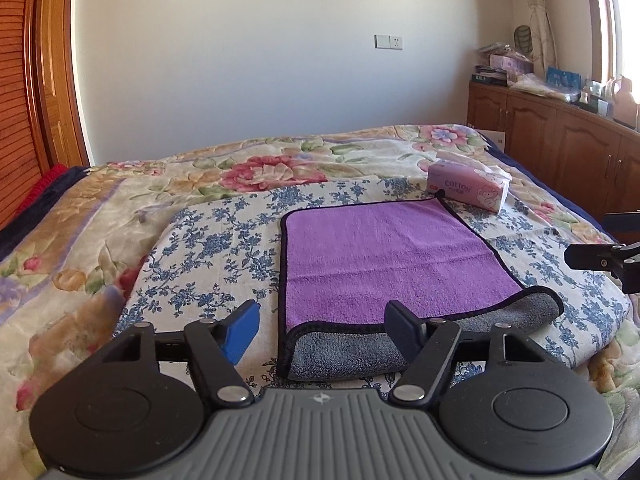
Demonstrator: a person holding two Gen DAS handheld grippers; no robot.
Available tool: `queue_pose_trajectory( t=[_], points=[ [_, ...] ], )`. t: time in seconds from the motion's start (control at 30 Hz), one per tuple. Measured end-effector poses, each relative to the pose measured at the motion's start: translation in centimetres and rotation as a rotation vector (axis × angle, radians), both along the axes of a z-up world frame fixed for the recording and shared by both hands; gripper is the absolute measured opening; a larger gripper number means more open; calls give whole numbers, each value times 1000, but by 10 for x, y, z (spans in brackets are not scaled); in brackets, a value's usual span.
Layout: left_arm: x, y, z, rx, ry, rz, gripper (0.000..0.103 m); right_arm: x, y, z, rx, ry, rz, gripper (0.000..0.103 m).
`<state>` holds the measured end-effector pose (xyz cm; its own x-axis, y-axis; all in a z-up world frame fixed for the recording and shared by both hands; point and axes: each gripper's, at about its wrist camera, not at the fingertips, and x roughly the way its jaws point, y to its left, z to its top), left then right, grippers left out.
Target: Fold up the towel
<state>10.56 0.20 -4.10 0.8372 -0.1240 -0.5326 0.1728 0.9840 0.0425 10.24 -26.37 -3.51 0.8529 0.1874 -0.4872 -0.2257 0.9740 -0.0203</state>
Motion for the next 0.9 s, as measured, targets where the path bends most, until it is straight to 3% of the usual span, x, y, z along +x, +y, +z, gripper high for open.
queue_pose_trajectory(
  t=[0.13,0.9],
  points=[
    [9,1,-5,2,19,-11,69,9,-1,-7,-3,41,9,92],
    [59,19,-41,-51,187,5,38,52,-6,-39,12,243,33,83]
  ],
)
